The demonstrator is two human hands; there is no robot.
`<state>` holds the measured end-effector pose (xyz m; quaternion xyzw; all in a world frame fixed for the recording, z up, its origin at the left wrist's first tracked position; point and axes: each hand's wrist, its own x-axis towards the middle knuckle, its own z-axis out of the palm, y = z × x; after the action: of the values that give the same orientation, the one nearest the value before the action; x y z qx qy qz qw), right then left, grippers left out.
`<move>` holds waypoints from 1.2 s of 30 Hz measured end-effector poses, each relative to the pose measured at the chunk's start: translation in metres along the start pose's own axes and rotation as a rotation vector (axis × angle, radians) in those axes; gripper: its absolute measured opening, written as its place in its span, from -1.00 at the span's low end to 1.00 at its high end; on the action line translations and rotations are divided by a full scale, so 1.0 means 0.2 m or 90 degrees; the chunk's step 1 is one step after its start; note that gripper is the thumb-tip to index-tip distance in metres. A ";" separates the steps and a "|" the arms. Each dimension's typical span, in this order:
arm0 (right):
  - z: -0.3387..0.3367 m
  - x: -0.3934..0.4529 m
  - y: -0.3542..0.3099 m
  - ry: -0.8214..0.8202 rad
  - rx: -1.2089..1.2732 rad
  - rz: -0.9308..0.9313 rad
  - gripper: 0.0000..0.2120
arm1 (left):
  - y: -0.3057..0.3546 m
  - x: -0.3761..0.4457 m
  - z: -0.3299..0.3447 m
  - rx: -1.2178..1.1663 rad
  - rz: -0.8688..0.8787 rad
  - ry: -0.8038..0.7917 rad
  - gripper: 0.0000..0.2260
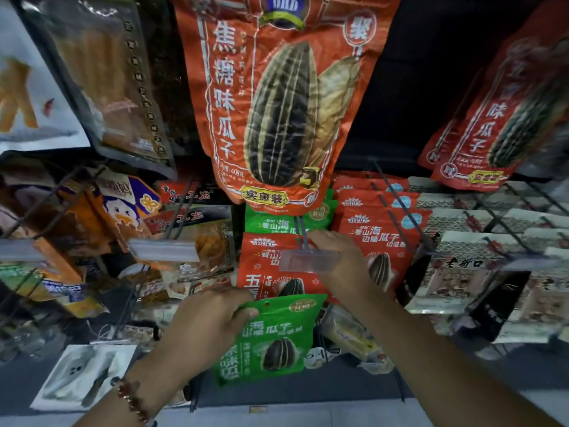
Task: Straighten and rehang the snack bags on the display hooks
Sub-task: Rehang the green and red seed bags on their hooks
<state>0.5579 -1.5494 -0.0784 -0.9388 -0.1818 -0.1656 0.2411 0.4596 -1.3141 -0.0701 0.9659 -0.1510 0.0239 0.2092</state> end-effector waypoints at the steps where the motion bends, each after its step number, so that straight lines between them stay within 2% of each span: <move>1: 0.01 -0.02 0.01 0.006 0.014 -0.006 -0.94 | -0.01 0.01 -0.01 -0.009 -0.001 0.002 -0.82; 2: 0.01 -0.04 0.00 -0.012 -0.015 -0.012 -0.95 | -0.02 0.02 -0.01 -0.020 0.000 0.003 -0.83; 4: 0.01 -0.07 0.00 -0.051 -0.055 -0.013 -0.75 | -0.03 0.03 -0.02 -0.036 0.010 0.009 -0.84; 6: -0.03 -0.09 -0.03 -0.062 -0.001 0.001 -0.58 | -0.05 0.04 -0.02 -0.036 0.025 0.018 -0.85; 7: -0.05 -0.10 -0.05 -0.053 0.023 0.001 -0.57 | -0.06 0.04 -0.01 -0.036 0.029 0.023 -0.85; 10: -0.11 -0.15 -0.11 -0.032 0.027 -0.008 -0.68 | -0.07 0.06 0.00 -0.041 0.046 0.036 -0.86; 14: -0.16 -0.26 -0.10 -0.074 -0.037 0.050 -0.85 | -0.06 0.08 0.01 -0.044 0.076 0.043 -0.87; 18: -0.25 -0.38 -0.04 -0.056 -0.033 0.086 -0.95 | -0.08 0.12 0.04 -0.033 0.097 0.029 -0.80; 20: -0.31 -0.43 0.00 -0.042 -0.025 0.125 -0.91 | -0.09 0.15 0.04 -0.039 0.102 0.022 -0.77; 26: -0.54 -0.59 0.05 0.003 0.027 0.207 -0.60 | -0.04 0.24 0.03 -0.044 0.126 0.008 -0.77; 29: -0.64 -0.61 0.04 0.014 0.015 0.251 -0.54 | -0.01 0.31 0.04 -0.015 0.134 -0.009 -0.73; 33: -0.72 -0.61 0.01 0.034 -0.003 0.274 -0.66 | 0.02 0.37 0.03 -0.001 0.120 -0.001 -0.64; 36: -0.75 -0.60 0.01 0.052 -0.032 0.267 -0.79 | 0.04 0.39 0.02 0.001 0.123 0.033 -0.72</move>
<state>0.4194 -1.6601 -0.0032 -0.9544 0.0318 -0.1541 0.2537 0.5307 -1.3442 -0.0615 0.9460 -0.2383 0.0690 0.2087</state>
